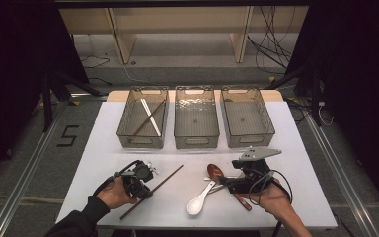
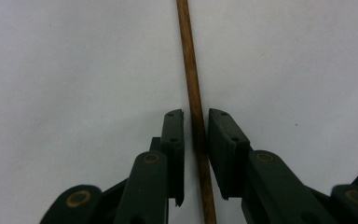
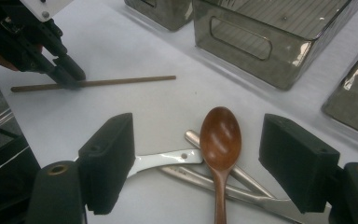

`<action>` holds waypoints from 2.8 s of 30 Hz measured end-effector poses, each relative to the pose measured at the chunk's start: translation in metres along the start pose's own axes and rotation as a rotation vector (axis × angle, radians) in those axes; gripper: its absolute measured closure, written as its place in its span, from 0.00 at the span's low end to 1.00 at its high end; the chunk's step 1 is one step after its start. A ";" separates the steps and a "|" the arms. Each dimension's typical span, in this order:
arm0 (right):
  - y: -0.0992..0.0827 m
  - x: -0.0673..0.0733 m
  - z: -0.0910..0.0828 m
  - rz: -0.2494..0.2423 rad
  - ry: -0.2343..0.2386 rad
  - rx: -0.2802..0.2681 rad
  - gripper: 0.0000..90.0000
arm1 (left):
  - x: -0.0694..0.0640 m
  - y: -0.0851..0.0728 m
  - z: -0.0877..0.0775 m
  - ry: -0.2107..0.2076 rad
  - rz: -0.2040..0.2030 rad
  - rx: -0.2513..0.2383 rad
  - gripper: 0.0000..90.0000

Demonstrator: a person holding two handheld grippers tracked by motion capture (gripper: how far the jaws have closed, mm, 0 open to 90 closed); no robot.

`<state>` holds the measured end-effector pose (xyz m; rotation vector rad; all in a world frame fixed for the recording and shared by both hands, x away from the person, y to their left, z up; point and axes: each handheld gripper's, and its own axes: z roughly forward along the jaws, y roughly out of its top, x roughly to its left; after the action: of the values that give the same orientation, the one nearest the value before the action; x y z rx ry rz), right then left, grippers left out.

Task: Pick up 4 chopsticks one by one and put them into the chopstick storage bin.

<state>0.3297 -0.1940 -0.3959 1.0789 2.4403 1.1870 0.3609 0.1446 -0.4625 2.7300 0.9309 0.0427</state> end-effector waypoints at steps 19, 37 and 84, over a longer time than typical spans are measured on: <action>0.000 0.000 0.000 0.000 -0.002 0.002 0.31 | -0.001 -0.001 0.001 0.024 0.030 -0.008 0.93; 0.000 0.000 0.000 0.001 -0.001 0.001 0.31 | -0.001 0.000 -0.014 0.015 0.039 -0.073 0.94; 0.001 -0.002 0.001 0.010 0.000 -0.004 0.30 | 0.070 0.013 -0.116 0.075 -0.170 -0.568 0.93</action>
<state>0.3317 -0.1943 -0.3964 1.0908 2.4345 1.1946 0.4115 0.2038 -0.3514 2.1349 0.9856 0.3259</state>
